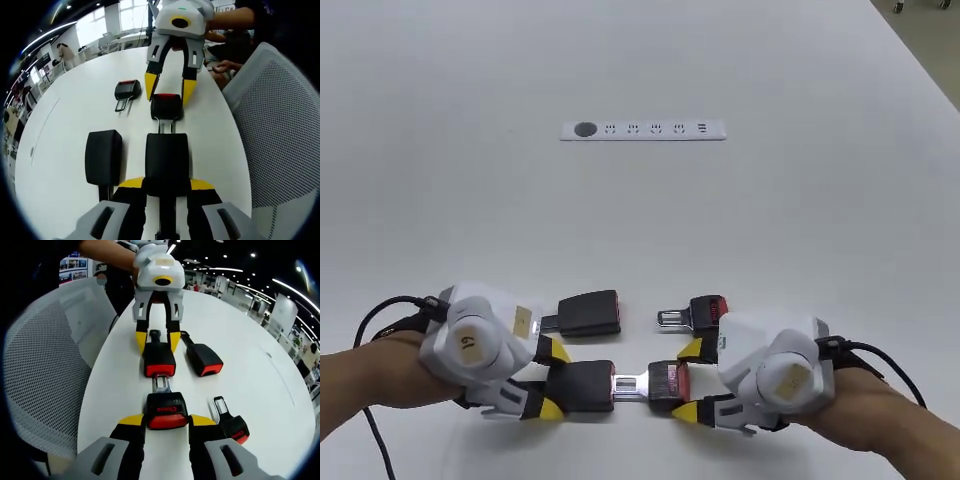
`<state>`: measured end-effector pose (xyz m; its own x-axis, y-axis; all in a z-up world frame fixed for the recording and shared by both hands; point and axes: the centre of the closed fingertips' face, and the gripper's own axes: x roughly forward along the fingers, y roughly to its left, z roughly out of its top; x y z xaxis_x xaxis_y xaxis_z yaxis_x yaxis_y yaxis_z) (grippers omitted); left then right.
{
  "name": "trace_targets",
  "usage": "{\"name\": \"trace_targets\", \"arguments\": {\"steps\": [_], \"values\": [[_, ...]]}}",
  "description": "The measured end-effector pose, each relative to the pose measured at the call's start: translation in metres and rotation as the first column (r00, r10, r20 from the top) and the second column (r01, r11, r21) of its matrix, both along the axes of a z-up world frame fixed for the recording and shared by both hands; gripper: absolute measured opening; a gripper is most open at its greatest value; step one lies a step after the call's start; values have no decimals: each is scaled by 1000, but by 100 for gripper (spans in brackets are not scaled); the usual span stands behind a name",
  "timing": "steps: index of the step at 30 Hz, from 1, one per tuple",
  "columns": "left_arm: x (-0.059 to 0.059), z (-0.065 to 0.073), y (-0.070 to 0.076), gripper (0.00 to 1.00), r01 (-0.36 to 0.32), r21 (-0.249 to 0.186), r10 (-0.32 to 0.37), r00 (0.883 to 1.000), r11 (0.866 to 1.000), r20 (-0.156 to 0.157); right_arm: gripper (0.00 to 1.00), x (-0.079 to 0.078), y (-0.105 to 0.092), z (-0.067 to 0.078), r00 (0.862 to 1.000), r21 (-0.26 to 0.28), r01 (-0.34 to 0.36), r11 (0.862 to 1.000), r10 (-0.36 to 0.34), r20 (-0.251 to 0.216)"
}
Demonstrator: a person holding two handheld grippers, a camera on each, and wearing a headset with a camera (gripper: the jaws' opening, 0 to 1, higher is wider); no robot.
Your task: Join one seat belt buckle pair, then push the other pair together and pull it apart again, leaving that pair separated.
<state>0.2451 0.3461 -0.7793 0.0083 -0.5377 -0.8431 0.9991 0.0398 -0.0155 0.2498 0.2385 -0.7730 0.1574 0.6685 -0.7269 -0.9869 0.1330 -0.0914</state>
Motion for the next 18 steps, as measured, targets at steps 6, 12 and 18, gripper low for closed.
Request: {"name": "trace_targets", "arguments": {"steps": [6,12,18], "values": [[0,0,0,32,-2,0,2,1000,1000,-3,30,0,0,0,1000,0,-3,1000,3,0],[0,-1,1,32,-2,0,2,1000,1000,-4,30,0,0,-1,1000,-1,-7,1000,7,-1],[0,-1,0,32,-3,1,3,1000,1000,-5,30,-1,0,0,1000,-4,-11,1000,11,-2]]}}
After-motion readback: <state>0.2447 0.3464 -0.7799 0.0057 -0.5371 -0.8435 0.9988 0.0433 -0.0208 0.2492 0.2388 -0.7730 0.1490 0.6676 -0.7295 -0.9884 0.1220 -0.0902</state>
